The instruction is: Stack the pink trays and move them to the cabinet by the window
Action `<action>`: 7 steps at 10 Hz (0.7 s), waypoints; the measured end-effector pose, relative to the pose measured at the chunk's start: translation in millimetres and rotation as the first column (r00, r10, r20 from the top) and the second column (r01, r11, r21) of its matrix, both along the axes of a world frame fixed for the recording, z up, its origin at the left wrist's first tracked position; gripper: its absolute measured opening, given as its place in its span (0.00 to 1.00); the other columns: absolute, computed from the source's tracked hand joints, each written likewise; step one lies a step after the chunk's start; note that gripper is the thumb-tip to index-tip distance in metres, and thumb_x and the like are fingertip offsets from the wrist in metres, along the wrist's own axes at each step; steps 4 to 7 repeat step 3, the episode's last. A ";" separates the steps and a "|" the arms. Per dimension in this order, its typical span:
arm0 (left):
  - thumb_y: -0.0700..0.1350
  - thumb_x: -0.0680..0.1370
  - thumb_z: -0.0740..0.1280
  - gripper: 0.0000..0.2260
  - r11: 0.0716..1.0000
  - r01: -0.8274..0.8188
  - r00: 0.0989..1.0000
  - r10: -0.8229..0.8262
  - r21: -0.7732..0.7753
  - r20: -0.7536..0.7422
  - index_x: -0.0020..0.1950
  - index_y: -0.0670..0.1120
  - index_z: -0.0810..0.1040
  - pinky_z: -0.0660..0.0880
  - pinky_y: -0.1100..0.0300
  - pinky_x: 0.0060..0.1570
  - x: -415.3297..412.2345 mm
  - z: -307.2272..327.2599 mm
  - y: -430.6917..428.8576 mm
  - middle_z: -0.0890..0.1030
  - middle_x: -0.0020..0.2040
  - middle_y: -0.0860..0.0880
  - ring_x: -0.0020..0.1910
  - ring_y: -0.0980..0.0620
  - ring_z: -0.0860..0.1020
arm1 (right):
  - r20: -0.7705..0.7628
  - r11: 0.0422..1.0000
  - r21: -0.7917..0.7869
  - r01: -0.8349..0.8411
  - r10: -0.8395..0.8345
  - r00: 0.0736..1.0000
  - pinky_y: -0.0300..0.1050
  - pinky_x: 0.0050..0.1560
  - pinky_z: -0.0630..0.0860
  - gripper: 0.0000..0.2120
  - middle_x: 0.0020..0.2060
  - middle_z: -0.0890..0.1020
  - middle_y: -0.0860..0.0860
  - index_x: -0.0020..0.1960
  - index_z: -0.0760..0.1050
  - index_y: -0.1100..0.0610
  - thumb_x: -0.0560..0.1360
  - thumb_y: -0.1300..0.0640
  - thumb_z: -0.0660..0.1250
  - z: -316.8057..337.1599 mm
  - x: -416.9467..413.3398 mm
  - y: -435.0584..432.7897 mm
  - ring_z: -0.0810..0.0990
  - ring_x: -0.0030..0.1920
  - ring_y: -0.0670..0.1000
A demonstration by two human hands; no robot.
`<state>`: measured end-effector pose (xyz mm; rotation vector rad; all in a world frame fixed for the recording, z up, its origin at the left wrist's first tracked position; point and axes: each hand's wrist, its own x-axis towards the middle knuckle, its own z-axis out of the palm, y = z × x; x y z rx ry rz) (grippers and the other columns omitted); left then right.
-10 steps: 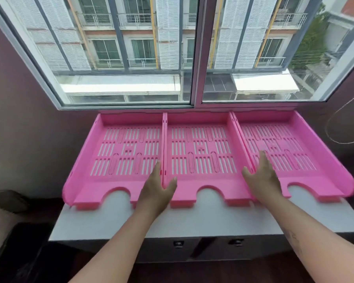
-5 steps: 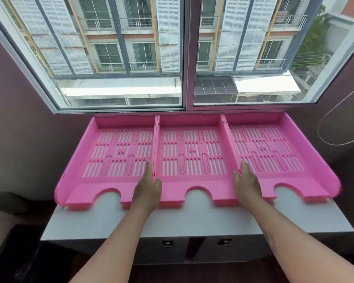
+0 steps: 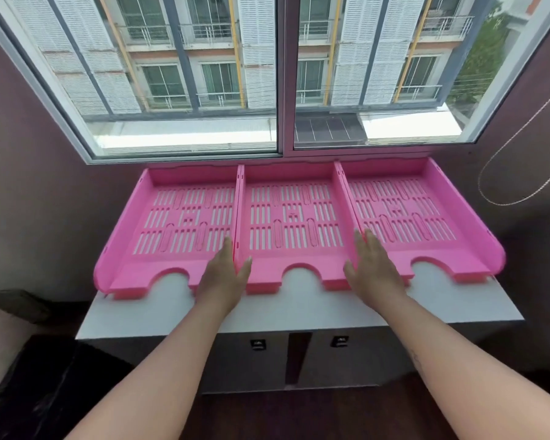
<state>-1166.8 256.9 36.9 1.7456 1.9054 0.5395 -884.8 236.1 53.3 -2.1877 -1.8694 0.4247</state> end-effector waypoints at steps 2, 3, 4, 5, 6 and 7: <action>0.61 0.80 0.56 0.34 0.993 0.010 0.945 0.030 0.119 -0.326 0.81 0.46 0.50 0.50 0.45 0.77 -7.8 -29.1 -69.6 0.53 0.82 0.44 0.80 0.43 0.51 | 0.108 0.994 -0.023 -0.110 0.112 0.988 0.54 0.76 0.52 0.33 0.78 0.34 0.54 0.80 0.45 0.50 0.80 0.45 0.55 -17.5 1.0 -53.5 0.42 0.79 0.56; 0.63 0.81 0.51 0.36 0.993 -0.106 0.918 0.118 0.052 -0.378 0.81 0.45 0.46 0.39 0.49 0.76 -6.4 -43.0 -90.5 0.43 0.82 0.43 0.80 0.43 0.42 | 0.115 0.993 -0.003 -0.122 0.121 0.986 0.55 0.77 0.51 0.32 0.78 0.32 0.54 0.80 0.48 0.50 0.80 0.44 0.54 -29.4 4.4 -75.4 0.43 0.79 0.58; 0.63 0.81 0.51 0.36 0.993 -0.106 0.918 0.118 0.052 -0.378 0.81 0.45 0.46 0.39 0.49 0.76 -6.4 -43.0 -90.5 0.43 0.82 0.43 0.80 0.43 0.42 | 0.115 0.993 -0.003 -0.122 0.121 0.986 0.55 0.77 0.51 0.32 0.78 0.32 0.54 0.80 0.48 0.50 0.80 0.44 0.54 -29.4 4.4 -75.4 0.43 0.79 0.58; 0.63 0.81 0.51 0.36 0.993 -0.106 0.918 0.118 0.052 -0.378 0.81 0.45 0.46 0.39 0.49 0.76 -6.4 -43.0 -90.5 0.43 0.82 0.43 0.80 0.43 0.42 | 0.115 0.993 -0.003 -0.122 0.121 0.986 0.55 0.77 0.51 0.32 0.78 0.32 0.54 0.80 0.48 0.50 0.80 0.44 0.54 -29.4 4.4 -75.4 0.43 0.79 0.58; 0.63 0.81 0.51 0.36 0.993 -0.106 0.918 0.118 0.052 -0.378 0.81 0.45 0.46 0.39 0.49 0.76 -6.4 -43.0 -90.5 0.43 0.82 0.43 0.80 0.43 0.42 | 0.115 0.993 -0.003 -0.122 0.121 0.986 0.55 0.77 0.51 0.32 0.78 0.32 0.54 0.80 0.48 0.50 0.80 0.44 0.54 -29.4 4.4 -75.4 0.43 0.79 0.58; 0.63 0.81 0.51 0.36 0.993 -0.106 0.918 0.118 0.052 -0.378 0.81 0.45 0.46 0.39 0.49 0.76 -6.4 -43.0 -90.5 0.43 0.82 0.43 0.80 0.43 0.42 | 0.115 0.993 -0.003 -0.122 0.121 0.986 0.55 0.77 0.51 0.32 0.78 0.32 0.54 0.80 0.48 0.50 0.80 0.44 0.54 -29.4 4.4 -75.4 0.43 0.79 0.58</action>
